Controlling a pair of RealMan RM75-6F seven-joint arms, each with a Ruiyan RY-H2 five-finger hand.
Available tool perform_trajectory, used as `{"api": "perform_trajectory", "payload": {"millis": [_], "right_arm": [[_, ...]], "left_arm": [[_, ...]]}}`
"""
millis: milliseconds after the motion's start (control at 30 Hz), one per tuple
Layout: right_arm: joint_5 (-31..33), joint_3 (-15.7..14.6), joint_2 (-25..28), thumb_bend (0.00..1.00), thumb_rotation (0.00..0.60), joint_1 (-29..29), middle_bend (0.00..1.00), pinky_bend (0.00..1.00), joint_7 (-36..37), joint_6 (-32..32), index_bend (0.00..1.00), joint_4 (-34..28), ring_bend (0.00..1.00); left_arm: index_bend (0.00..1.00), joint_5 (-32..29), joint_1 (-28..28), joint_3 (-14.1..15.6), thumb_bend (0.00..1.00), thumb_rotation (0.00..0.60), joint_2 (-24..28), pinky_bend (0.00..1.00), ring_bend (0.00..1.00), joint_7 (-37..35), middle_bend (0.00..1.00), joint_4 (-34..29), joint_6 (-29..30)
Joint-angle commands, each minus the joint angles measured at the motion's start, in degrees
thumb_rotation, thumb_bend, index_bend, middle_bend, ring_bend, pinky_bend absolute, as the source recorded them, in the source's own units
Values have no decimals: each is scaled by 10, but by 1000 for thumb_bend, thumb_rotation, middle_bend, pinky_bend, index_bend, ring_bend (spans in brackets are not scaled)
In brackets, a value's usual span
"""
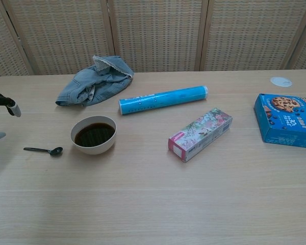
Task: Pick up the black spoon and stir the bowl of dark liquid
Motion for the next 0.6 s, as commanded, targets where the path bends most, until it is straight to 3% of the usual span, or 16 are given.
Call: {"api": "perform_trajectory", "payload": {"millis": [33, 200, 600], "right_arm": [[0, 0, 0, 213, 600, 0, 141, 0, 0, -1, 171, 0, 0], [0, 0, 0, 213, 600, 1, 141, 0, -1, -2, 171, 0, 0], [1, 0, 1, 213, 600, 2, 141, 0, -5, -4, 171, -3, 0]], "left_arm": [[353, 6, 5, -9, 350, 600, -12, 3, 60, -12, 223, 20, -9], [370, 10, 9, -16, 350, 600, -24, 0, 0, -22, 108, 44, -18], [452, 24, 19, -36, 345, 600, -81, 0, 0, -62, 102, 137, -34]]}}
